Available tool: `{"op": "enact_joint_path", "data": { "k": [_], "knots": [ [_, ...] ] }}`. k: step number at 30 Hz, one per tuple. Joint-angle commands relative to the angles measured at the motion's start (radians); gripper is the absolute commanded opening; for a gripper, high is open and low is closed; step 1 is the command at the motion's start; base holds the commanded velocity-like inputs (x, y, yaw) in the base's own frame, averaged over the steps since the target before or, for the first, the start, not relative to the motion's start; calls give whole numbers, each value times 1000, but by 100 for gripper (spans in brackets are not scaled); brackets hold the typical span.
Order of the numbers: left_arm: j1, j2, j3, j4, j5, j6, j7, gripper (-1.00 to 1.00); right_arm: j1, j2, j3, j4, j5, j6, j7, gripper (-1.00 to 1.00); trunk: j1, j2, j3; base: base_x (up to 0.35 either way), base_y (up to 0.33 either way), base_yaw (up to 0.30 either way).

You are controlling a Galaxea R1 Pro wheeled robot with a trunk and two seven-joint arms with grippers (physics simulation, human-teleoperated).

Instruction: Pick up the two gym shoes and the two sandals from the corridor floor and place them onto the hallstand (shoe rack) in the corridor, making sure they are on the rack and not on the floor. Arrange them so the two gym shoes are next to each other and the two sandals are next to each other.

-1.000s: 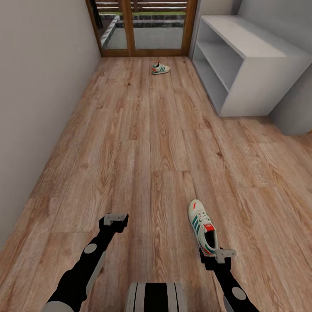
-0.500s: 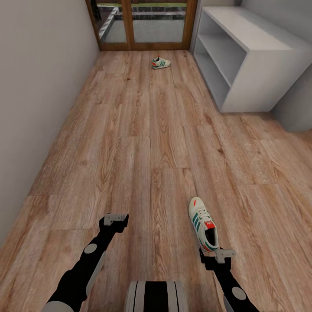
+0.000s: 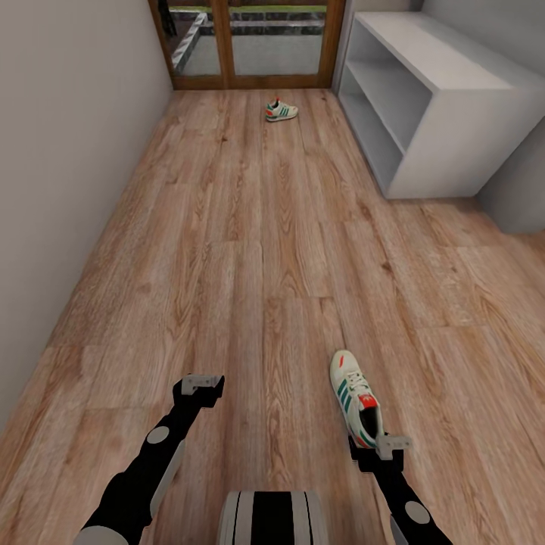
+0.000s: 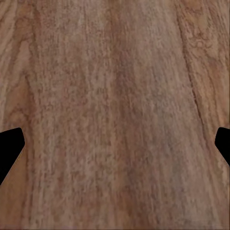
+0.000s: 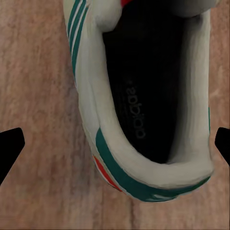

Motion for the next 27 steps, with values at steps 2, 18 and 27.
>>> {"op": "enact_joint_path", "data": {
  "k": [2,18,27],
  "knots": [
    [-1,0,0,1,4,-2,-3,100,0,0,0,1,1,-3,1,100,0,0,-1,153,0,0],
    [0,0,0,2,5,-2,-3,100,0,0,0,1,1,-3,1,100,0,0,-1,40,0,0],
    [0,0,0,2,4,-2,-3,100,0,0,0,1,1,-3,1,100,0,0,-1,1,0,0]
  ]
}}
